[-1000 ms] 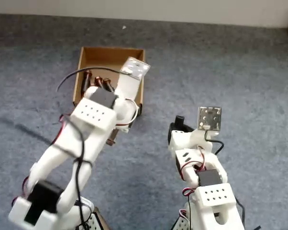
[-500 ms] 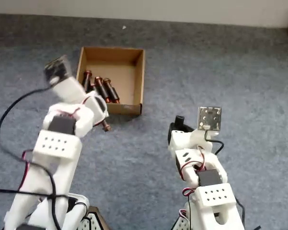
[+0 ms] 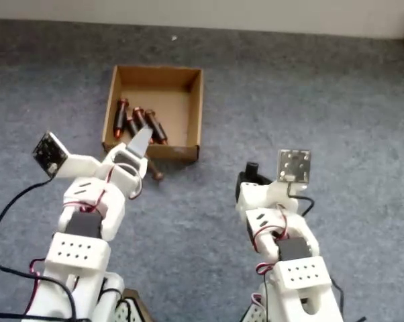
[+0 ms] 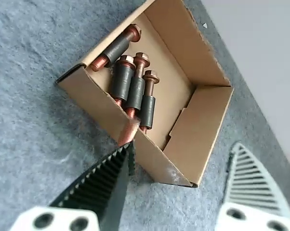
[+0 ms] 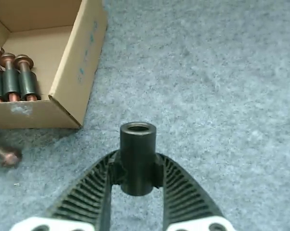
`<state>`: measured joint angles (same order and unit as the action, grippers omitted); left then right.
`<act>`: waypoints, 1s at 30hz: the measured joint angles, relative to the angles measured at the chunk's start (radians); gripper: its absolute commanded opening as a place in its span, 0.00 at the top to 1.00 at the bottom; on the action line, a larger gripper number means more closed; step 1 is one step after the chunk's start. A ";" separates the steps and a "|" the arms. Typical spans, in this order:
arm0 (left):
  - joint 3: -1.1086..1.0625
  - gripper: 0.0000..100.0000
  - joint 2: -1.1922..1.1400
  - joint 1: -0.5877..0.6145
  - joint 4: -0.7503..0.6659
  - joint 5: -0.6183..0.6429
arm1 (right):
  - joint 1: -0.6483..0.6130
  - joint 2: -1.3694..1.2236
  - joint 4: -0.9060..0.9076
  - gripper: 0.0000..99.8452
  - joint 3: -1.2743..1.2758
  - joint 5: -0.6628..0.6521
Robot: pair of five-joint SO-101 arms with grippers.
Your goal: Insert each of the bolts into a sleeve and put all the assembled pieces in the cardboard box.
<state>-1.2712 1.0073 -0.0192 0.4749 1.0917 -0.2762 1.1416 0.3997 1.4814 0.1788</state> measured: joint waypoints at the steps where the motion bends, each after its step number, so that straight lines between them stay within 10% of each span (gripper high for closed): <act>1: -0.005 0.66 0.005 0.000 0.000 0.000 | 0.000 0.000 0.000 1.00 0.000 0.000; 30: 0.422 0.70 0.020 0.000 0.712 -0.445 | 0.000 0.000 -0.002 1.00 0.025 0.000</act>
<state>-0.8493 1.0273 -0.0192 1.1868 0.6467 -0.2762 1.1416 0.3982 1.5060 0.1788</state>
